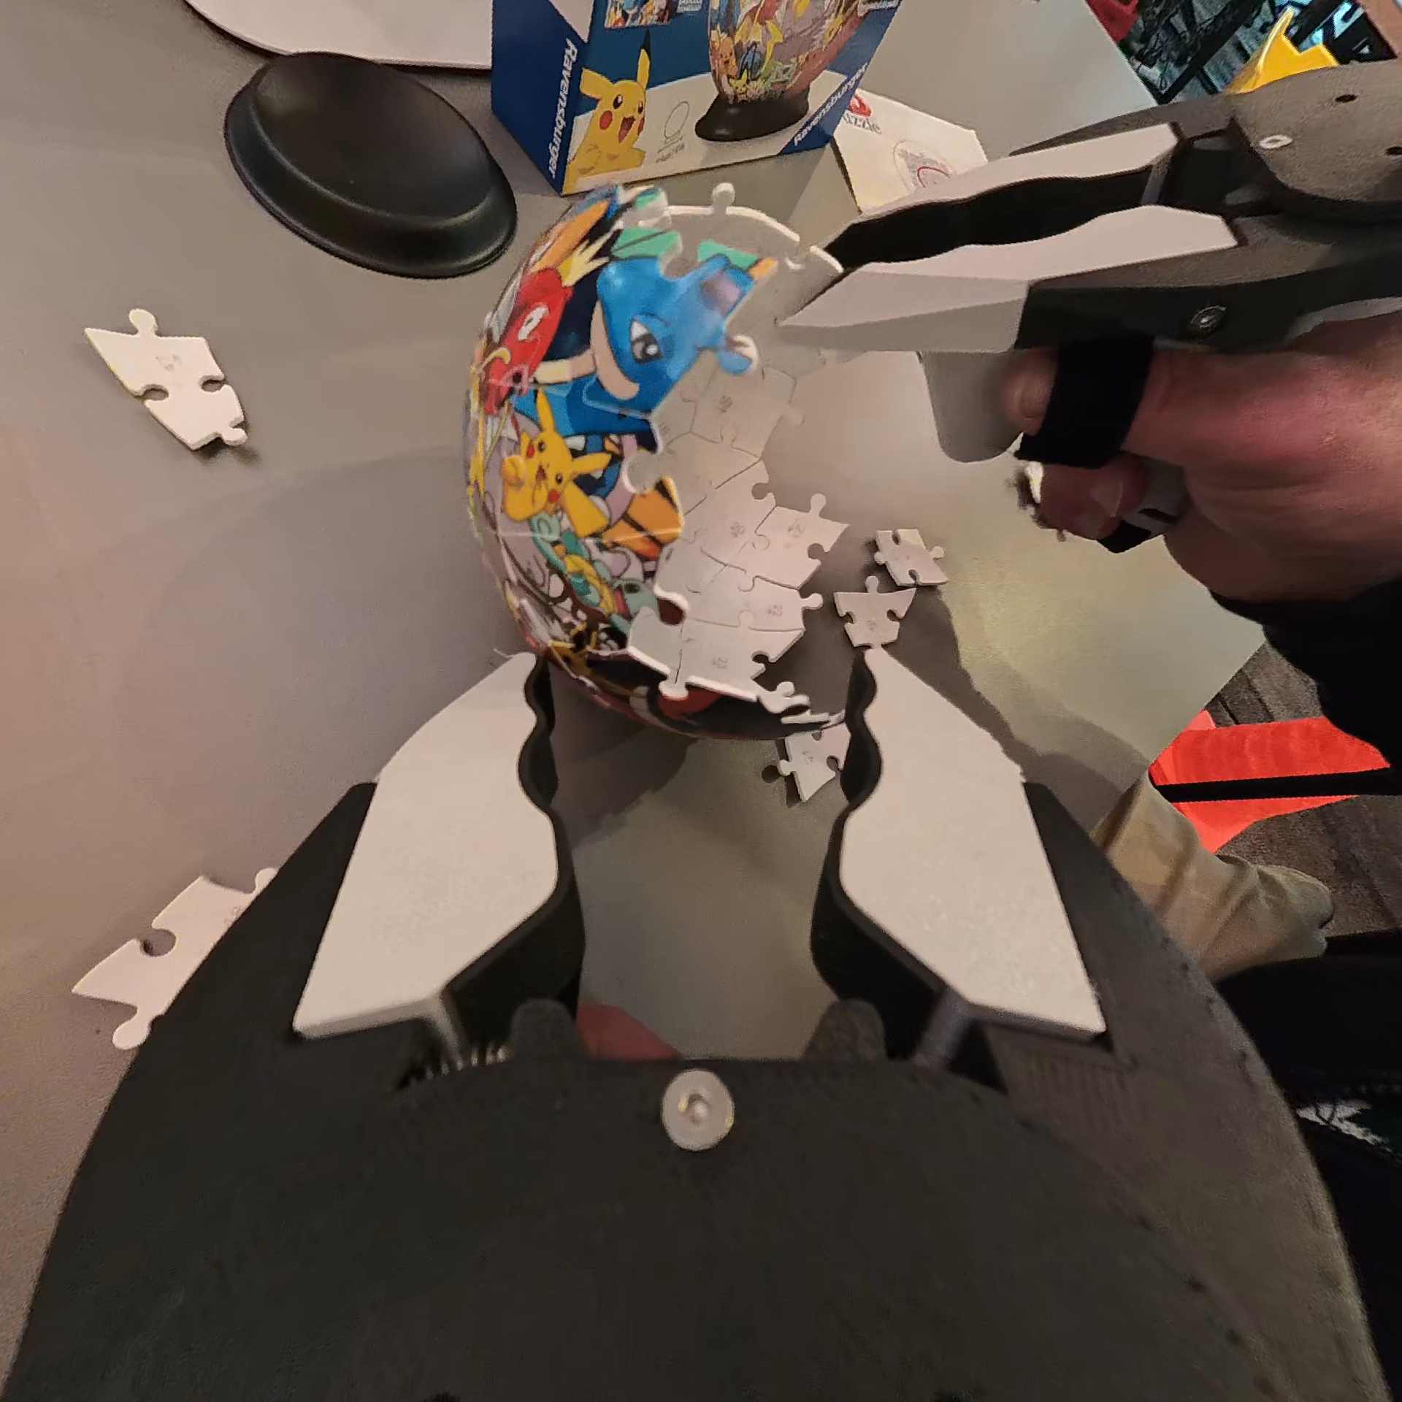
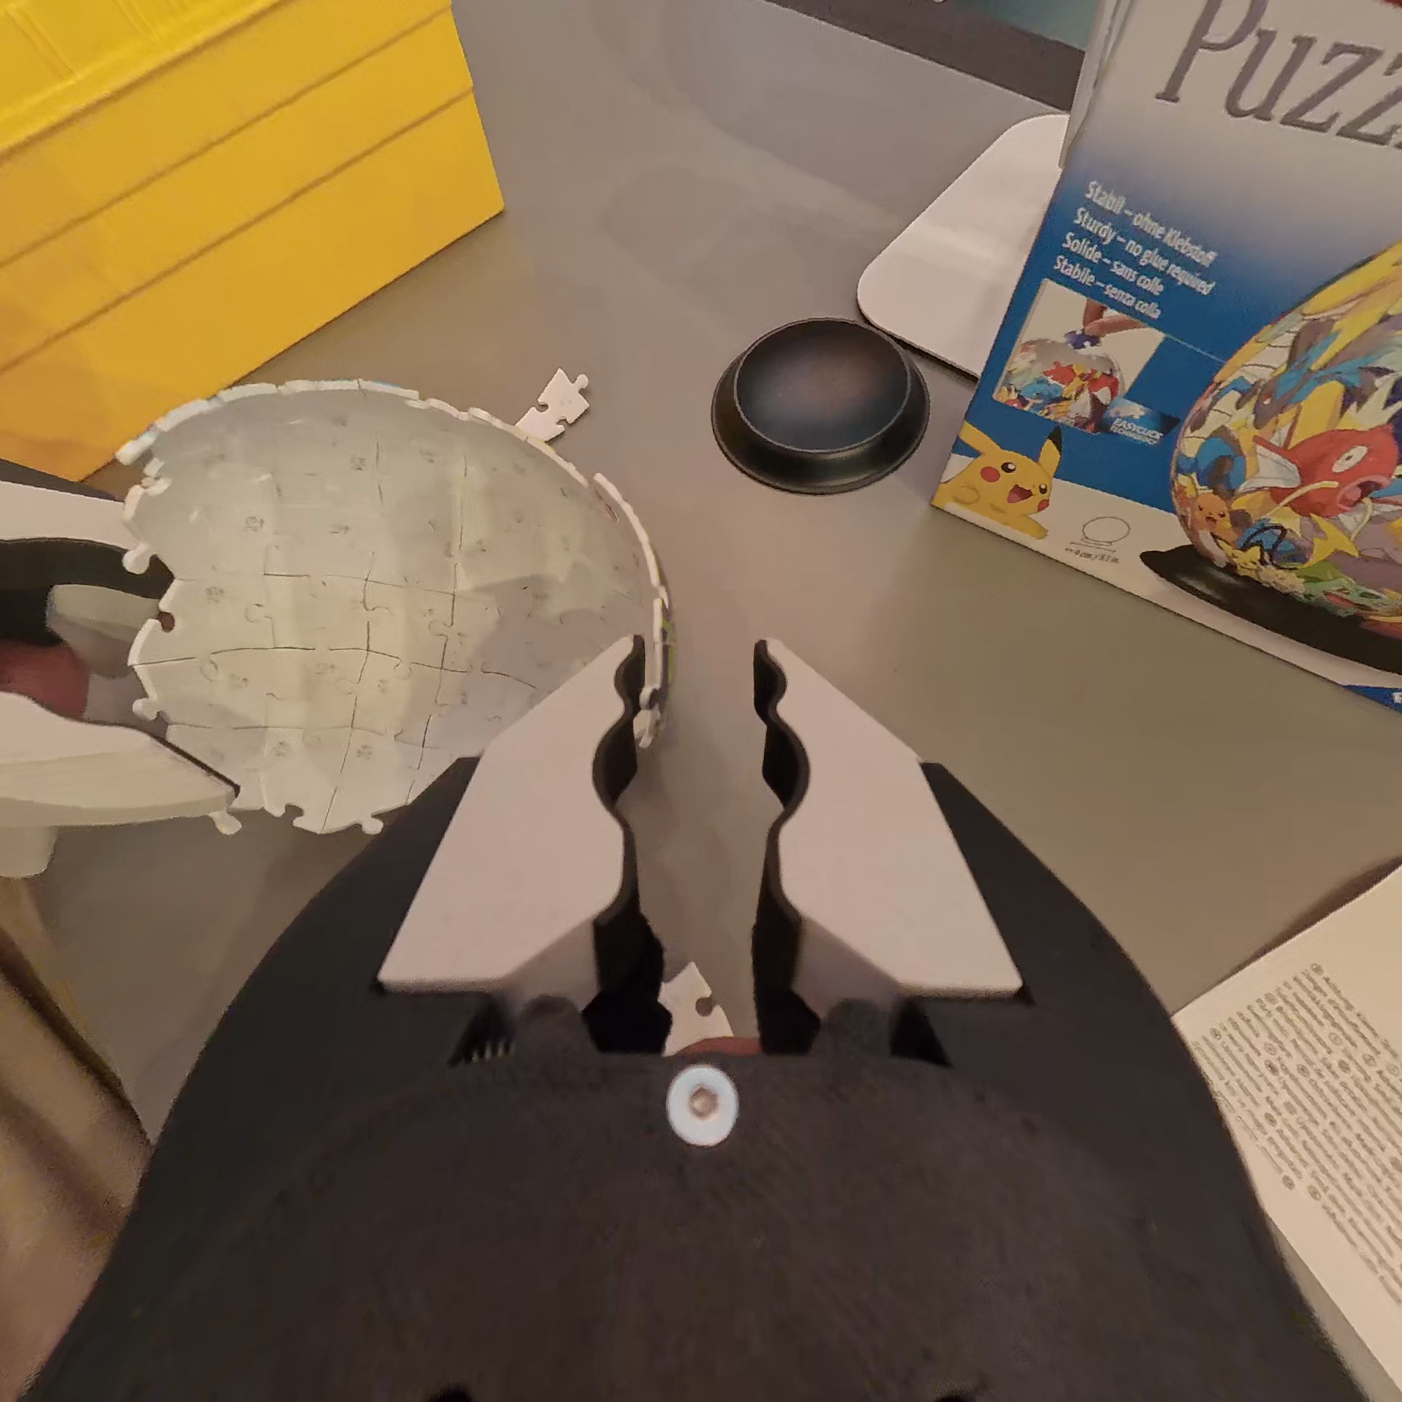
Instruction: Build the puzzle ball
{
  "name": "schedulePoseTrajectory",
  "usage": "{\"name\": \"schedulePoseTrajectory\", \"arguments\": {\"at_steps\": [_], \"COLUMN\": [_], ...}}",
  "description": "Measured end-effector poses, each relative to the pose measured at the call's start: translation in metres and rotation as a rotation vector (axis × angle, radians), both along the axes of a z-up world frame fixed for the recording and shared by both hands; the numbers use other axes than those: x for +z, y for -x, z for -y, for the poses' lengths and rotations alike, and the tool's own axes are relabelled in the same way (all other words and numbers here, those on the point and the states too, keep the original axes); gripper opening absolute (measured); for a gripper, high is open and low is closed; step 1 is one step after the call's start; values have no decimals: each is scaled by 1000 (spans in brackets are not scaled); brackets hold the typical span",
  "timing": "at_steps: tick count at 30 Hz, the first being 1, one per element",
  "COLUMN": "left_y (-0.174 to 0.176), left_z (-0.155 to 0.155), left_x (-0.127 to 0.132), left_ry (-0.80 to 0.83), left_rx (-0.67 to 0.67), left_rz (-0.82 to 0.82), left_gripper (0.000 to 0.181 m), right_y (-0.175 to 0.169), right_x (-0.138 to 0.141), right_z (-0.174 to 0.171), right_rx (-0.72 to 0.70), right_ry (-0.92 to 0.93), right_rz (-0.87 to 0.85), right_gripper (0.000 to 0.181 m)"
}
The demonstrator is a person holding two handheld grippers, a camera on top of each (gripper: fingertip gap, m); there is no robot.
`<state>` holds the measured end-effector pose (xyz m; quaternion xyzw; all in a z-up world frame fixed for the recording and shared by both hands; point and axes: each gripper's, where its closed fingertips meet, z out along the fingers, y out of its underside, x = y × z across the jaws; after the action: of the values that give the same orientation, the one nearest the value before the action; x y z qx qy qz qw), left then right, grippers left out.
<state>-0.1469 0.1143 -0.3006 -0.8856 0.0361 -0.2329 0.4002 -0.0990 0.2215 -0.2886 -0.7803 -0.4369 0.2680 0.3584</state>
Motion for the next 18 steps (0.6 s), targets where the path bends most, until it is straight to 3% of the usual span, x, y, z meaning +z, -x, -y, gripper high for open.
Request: {"name": "schedulePoseTrajectory", "arguments": {"at_steps": [12,18], "left_y": [0,-6], "left_z": [1,4], "left_x": [4,5], "left_ry": [-3,-1], "left_rx": [-4,-15], "left_rz": [3,9], "left_gripper": [75,75], "right_y": [-10,-22], "right_x": [-8,-29], "right_z": [24,35], "right_rx": [41,51], "right_ry": [105,169], "right_rz": [-27,45], "right_gripper": [26,29]}}
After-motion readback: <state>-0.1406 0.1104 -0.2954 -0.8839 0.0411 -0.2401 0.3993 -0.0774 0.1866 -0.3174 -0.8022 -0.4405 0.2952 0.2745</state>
